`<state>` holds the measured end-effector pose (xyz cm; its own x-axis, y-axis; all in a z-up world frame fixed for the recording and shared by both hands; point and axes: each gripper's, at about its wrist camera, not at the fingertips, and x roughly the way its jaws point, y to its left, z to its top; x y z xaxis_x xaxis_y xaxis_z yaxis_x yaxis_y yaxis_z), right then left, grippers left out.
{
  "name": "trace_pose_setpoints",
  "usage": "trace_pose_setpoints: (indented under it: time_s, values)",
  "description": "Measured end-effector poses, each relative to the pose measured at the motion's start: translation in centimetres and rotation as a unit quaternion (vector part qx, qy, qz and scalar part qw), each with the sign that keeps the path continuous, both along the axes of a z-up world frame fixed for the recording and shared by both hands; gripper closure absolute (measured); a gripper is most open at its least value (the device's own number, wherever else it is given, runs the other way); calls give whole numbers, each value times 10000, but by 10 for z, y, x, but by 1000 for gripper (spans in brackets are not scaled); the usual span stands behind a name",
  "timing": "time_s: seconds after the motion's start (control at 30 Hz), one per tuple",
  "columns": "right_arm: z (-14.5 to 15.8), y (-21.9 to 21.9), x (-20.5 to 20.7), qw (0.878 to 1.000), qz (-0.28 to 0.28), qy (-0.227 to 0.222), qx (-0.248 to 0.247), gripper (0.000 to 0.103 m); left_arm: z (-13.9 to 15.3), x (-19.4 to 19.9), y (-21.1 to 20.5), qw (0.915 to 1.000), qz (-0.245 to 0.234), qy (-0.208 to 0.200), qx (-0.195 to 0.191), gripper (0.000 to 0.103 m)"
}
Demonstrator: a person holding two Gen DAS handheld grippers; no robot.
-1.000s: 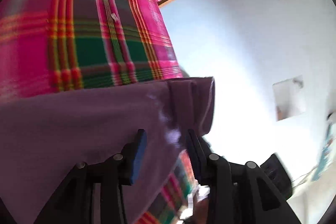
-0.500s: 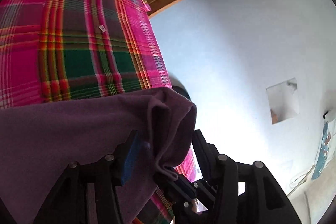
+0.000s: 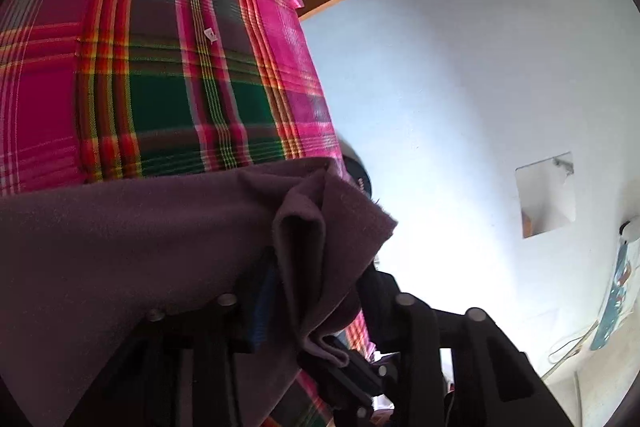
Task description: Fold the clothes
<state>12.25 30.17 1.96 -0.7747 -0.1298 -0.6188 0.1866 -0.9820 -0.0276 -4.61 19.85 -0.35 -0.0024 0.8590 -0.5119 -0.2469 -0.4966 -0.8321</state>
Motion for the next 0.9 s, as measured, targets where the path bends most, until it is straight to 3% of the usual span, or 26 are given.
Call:
trace_pose_setpoints:
  time_s: [0.07, 0.13, 0.6, 0.9]
  values:
    - [2, -1, 0, 10000, 26, 17, 1, 95, 4, 1, -1, 9999, -19, 132, -95, 79]
    - [4, -2, 1, 10000, 51, 33, 2, 95, 8, 2, -1, 9995, -38, 264, -191, 91]
    - [22, -36, 9, 9992, 312, 235, -54, 95, 26, 2, -48, 9992, 277, 270, -138, 91]
    - [29, -74, 12, 9974, 668, 259, -79, 96, 36, 12, -109, 9976, 586, 332, -156, 91]
